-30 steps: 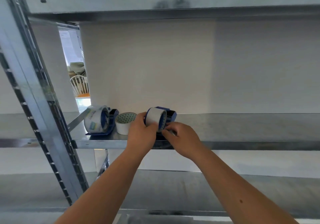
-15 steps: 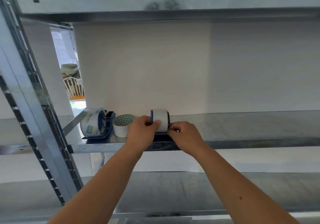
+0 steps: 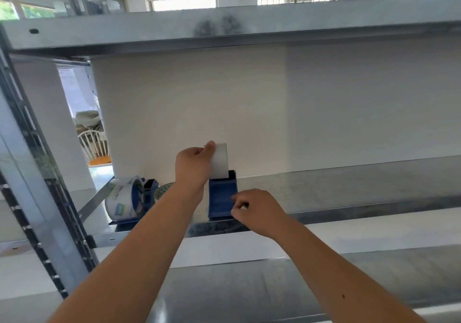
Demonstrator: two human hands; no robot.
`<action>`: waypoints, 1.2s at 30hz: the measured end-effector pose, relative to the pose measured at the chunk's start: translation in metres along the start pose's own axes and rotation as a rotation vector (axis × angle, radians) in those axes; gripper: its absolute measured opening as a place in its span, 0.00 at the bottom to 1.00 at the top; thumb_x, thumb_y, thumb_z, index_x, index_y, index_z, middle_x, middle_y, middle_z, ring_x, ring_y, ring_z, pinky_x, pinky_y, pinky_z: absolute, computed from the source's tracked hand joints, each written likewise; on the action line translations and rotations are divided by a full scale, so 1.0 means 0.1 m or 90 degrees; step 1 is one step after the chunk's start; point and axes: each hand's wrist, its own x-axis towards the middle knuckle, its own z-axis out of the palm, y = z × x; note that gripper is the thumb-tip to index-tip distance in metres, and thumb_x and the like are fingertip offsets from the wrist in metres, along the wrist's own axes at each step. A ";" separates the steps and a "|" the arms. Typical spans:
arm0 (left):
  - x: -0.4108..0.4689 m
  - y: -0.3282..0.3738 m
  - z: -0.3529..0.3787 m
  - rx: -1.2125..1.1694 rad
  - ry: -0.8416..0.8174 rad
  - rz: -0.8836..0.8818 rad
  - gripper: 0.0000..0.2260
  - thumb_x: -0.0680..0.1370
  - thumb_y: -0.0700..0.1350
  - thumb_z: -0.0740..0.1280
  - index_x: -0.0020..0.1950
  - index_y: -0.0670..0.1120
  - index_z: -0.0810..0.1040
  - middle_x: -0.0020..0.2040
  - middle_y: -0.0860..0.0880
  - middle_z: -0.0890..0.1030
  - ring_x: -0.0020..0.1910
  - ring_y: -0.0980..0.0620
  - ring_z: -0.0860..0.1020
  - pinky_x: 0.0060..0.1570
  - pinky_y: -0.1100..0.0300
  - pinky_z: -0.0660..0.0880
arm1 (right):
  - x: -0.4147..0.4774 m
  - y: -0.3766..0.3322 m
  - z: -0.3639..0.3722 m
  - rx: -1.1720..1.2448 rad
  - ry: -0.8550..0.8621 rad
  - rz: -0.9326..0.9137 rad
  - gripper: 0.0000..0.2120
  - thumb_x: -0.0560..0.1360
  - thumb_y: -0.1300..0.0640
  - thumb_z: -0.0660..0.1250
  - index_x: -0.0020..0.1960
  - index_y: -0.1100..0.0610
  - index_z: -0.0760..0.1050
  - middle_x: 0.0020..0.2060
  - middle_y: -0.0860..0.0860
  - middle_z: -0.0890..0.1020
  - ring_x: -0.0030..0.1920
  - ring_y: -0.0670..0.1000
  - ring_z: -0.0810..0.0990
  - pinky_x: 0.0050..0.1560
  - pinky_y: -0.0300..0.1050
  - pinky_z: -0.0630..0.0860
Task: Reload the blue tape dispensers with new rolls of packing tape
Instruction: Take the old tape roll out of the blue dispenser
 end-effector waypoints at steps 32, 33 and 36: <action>0.10 -0.01 0.05 0.093 -0.137 -0.057 0.16 0.71 0.57 0.65 0.45 0.45 0.76 0.43 0.37 0.82 0.49 0.31 0.85 0.54 0.38 0.80 | 0.10 0.11 -0.49 -0.078 0.243 0.038 0.14 0.82 0.58 0.62 0.64 0.57 0.79 0.59 0.56 0.83 0.53 0.54 0.80 0.50 0.44 0.76; 0.11 -0.03 0.04 0.090 -0.138 -0.060 0.15 0.71 0.57 0.65 0.45 0.45 0.75 0.44 0.36 0.82 0.50 0.30 0.84 0.55 0.35 0.79 | 0.07 0.15 -0.46 -0.140 0.220 0.037 0.15 0.82 0.57 0.62 0.65 0.56 0.79 0.59 0.57 0.84 0.52 0.54 0.80 0.52 0.44 0.76; 0.12 -0.03 0.01 0.080 -0.129 -0.062 0.15 0.70 0.56 0.67 0.44 0.45 0.75 0.44 0.36 0.82 0.51 0.28 0.83 0.56 0.32 0.77 | -0.02 0.18 -0.35 -0.305 0.163 0.029 0.19 0.82 0.54 0.61 0.71 0.53 0.77 0.67 0.53 0.81 0.60 0.53 0.79 0.62 0.46 0.74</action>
